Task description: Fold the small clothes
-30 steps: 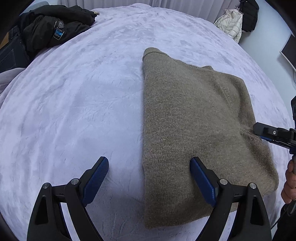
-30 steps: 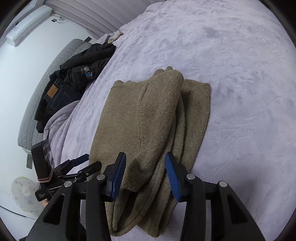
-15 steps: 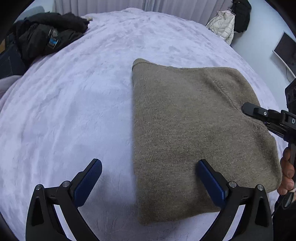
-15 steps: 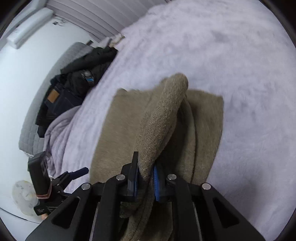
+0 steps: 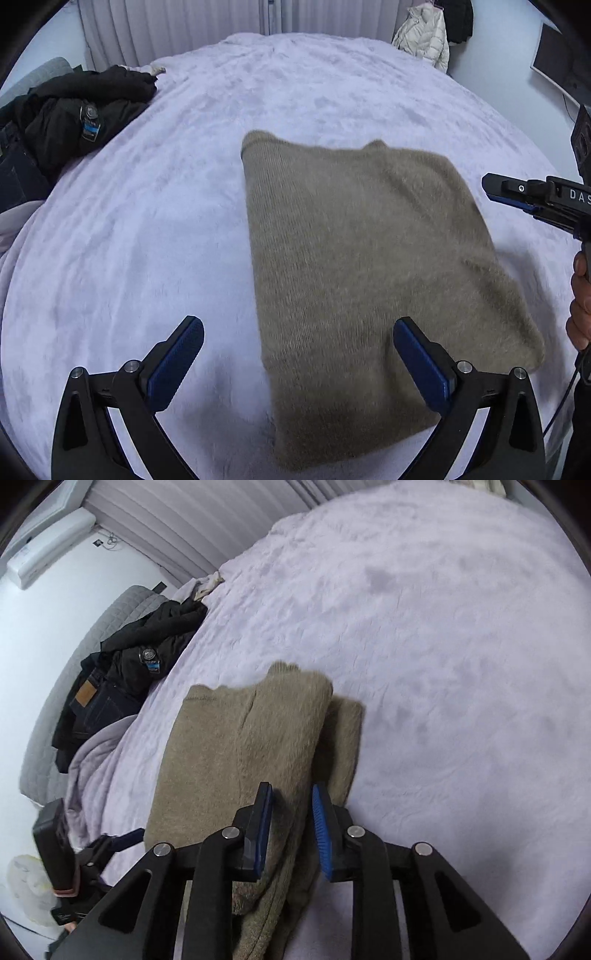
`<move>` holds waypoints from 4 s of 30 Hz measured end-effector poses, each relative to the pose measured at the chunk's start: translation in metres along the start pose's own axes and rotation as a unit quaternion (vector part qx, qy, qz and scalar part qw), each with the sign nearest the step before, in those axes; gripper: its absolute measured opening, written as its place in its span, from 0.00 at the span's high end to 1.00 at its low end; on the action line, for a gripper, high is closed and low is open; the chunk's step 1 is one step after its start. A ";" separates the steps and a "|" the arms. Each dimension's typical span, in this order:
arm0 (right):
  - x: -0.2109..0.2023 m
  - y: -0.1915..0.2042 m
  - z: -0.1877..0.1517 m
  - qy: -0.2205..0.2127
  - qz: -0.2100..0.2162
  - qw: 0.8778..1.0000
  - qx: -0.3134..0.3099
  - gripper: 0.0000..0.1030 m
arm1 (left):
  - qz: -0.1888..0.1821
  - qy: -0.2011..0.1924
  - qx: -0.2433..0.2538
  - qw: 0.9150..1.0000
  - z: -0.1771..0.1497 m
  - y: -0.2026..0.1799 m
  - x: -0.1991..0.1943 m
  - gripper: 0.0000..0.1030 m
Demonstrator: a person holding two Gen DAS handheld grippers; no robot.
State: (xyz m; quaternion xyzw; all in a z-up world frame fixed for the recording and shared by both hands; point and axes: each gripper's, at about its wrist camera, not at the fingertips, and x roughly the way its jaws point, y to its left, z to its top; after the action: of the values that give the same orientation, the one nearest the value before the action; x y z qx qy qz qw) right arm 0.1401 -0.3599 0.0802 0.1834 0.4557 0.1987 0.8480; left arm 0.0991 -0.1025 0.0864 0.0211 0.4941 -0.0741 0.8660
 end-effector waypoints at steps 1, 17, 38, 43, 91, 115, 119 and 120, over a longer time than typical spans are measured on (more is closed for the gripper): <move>-0.004 0.006 0.006 -0.011 0.005 1.000 -0.007 0.75 | -0.002 -0.004 -0.009 1.000 0.008 0.002 0.002 0.00; 0.042 0.029 0.034 0.028 -0.094 0.993 -0.070 0.38 | -0.023 0.018 -0.080 0.996 0.068 0.065 0.053 0.00; -0.005 0.065 -0.022 0.013 -0.121 0.981 -0.150 0.23 | 0.003 0.007 -0.028 1.000 0.035 0.079 0.033 0.00; -0.053 0.077 -0.098 0.032 -0.061 0.985 -0.161 0.23 | -0.024 -0.003 0.023 0.999 -0.013 0.036 0.010 0.00; 0.007 -0.002 -0.009 0.013 0.024 0.999 -0.040 0.44 | -0.051 -0.016 0.043 0.998 -0.024 -0.061 0.006 0.00; 0.074 -0.015 0.037 0.028 0.013 0.999 -0.035 0.90 | -0.043 0.018 0.058 0.997 -0.048 -0.110 0.027 0.00; 0.043 -0.015 0.040 0.018 -0.008 1.000 -0.023 0.79 | -0.083 -0.010 0.037 0.996 -0.038 -0.084 -0.013 0.00; 0.028 -0.010 0.037 0.000 -0.012 0.999 -0.038 0.79 | -0.078 -0.032 0.030 0.996 -0.036 -0.071 -0.025 0.00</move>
State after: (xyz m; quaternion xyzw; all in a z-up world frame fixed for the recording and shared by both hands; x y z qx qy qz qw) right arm 0.1869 -0.3589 0.0749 0.1455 0.4501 0.2062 0.8566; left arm 0.0450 -0.1664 0.0921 0.0064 0.4639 -0.1565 0.8720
